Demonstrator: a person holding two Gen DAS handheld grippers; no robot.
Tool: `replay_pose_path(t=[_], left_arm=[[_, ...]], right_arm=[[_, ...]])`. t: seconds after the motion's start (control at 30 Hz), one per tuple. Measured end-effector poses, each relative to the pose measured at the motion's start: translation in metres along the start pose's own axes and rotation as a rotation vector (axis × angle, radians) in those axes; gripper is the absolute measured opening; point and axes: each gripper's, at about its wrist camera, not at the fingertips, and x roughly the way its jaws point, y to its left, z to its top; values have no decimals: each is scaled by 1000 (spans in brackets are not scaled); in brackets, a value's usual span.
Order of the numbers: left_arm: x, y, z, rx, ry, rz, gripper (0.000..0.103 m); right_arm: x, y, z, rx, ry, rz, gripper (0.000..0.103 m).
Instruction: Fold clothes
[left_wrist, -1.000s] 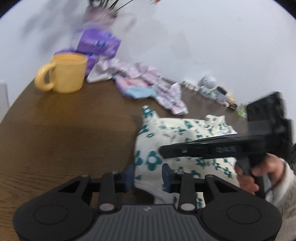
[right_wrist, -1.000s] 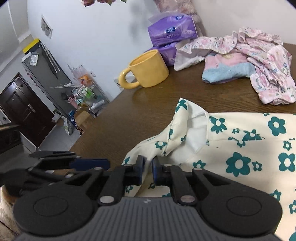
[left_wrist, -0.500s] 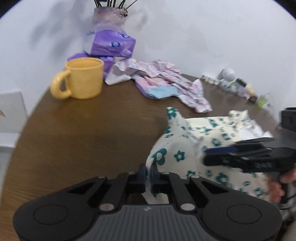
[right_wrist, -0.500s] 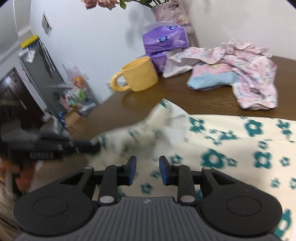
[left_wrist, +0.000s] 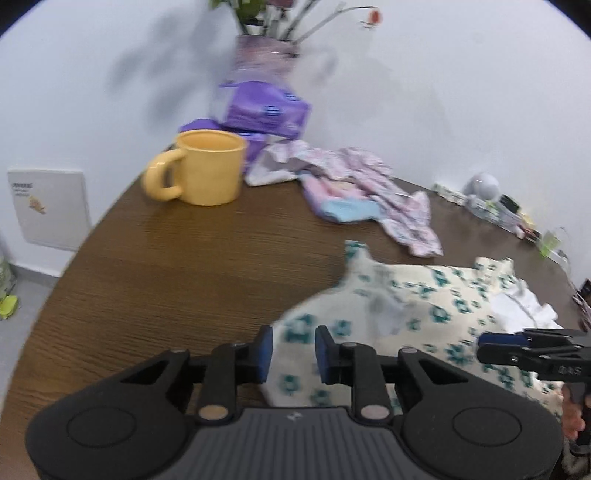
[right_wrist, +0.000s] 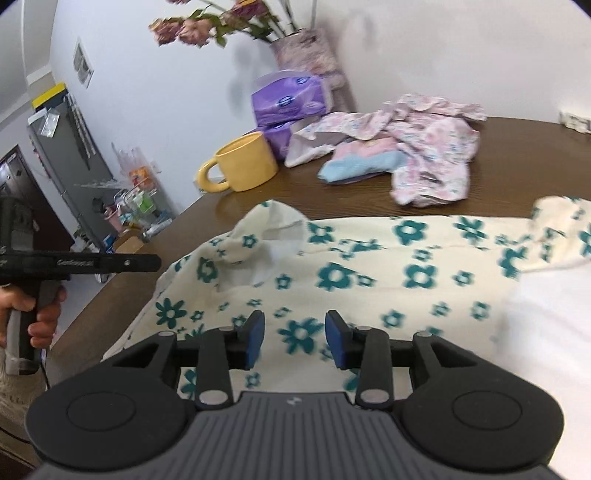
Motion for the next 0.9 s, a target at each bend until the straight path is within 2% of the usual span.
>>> replay_pose_path(t=[0.03,0.1,0.13,0.17,0.23,0.3,0.33,0.37,0.4,0.47,0.63,0.77,0.9], left_arm=[[2,-6,0,-10,7,-24,22],[8,-16,1,-37,23,-67,34],[13,-21,1,-54,33,-87,48],[18,-28,2,-50,33,-58,53],[29,-38,4,-46,40,23,52],[41,-42,6,-61,55,122,47],[44,-39,6,-90,55,135,35],[46,-35,5,-120,54,148,16],[48,-32,5,-150,54,160,10],[45,-22,4,-211,39,140,7],[41,1,-2,-361,20,67,7],[43,20,-6,-505,14,2,12],[41,8,3,-426,-11,13,21]], right_arm=[[-4,-4,-2,6,-3,0,37],[-11,-11,-4,15,-12,7,37],[-14,-14,-5,18,-17,12,37],[-17,-16,-6,18,-23,18,37],[-22,-20,-8,18,-31,32,37],[-26,-24,-11,21,-36,49,37],[-28,-25,-12,21,-35,55,37],[-28,-27,-14,22,-30,60,37],[-28,-28,-16,22,-26,65,37],[-28,-31,-20,22,-15,71,37],[-26,-33,-29,16,16,62,37],[-26,-33,-32,12,21,63,37],[-27,-34,-33,13,19,64,38]])
